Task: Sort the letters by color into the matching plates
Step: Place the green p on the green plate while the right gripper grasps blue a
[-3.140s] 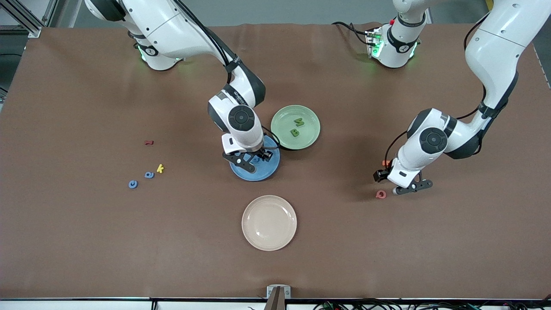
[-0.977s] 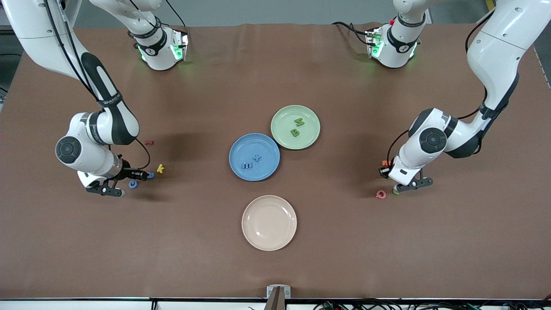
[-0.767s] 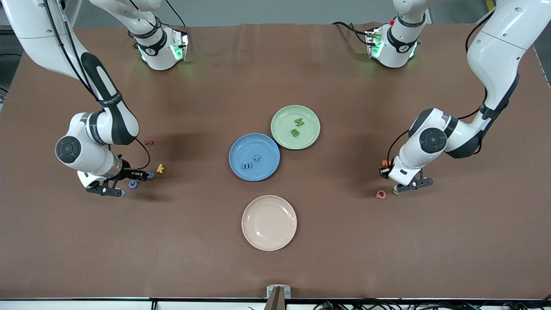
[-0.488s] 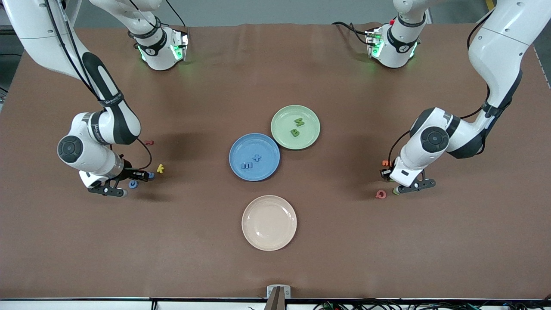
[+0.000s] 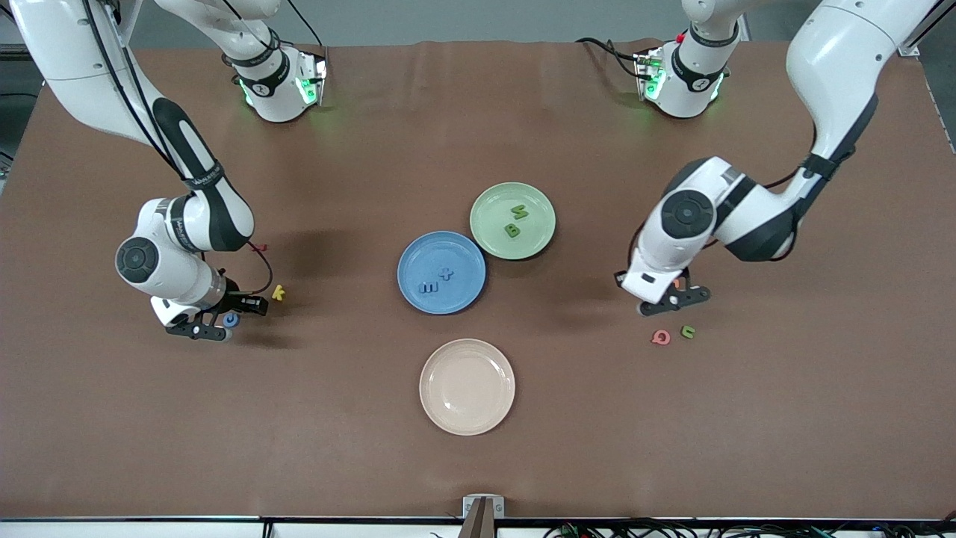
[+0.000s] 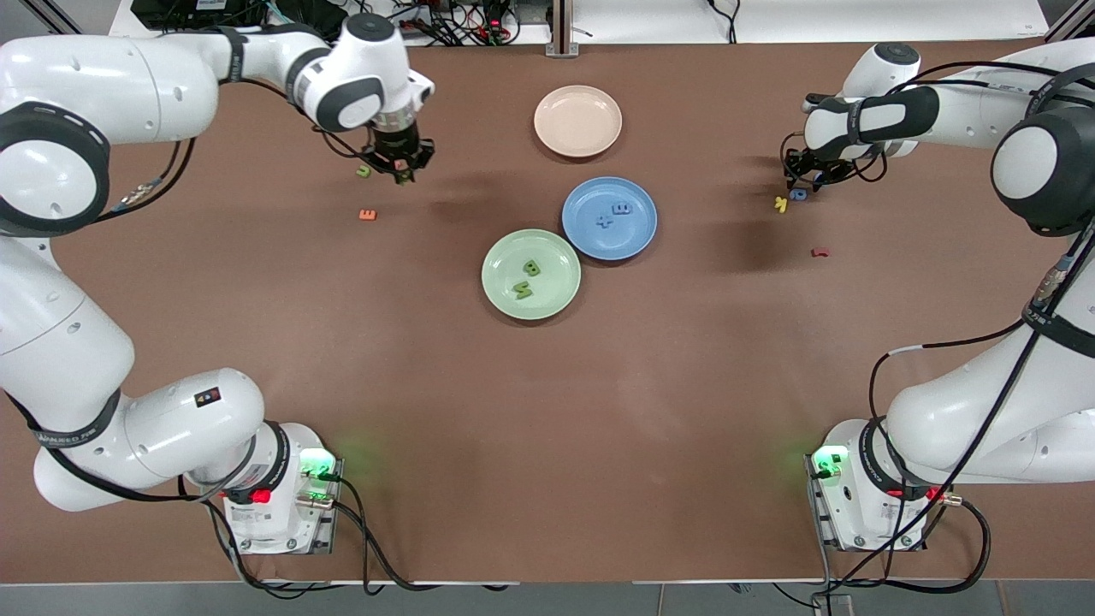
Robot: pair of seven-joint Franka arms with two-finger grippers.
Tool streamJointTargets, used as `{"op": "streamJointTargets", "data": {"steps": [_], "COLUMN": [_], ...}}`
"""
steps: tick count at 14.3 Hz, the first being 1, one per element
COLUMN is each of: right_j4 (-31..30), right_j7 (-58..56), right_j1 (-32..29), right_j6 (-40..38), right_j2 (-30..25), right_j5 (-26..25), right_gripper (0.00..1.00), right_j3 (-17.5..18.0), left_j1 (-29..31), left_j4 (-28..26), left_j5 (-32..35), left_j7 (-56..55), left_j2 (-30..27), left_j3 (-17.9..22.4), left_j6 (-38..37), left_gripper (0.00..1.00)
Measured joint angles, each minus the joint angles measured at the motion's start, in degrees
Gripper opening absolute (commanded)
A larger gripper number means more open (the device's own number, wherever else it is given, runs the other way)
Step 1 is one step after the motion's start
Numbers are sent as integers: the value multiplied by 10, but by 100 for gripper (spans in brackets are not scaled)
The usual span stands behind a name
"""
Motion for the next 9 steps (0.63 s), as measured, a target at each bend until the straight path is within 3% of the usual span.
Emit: {"op": "streamJointTargets", "data": {"steps": [9], "right_j4": [-3], "right_j7": [0], "right_j1": [2], "right_j6": [3], "right_j2": [5], "right_j5": [0], "right_gripper": [59], "right_j3": [1], "left_j1": [-198], "left_j4": [-4], "left_j5": [0], "left_j7": [-283], "left_j2": [55], "left_j3": [-5], "left_j6": [12], "left_gripper": [0]}}
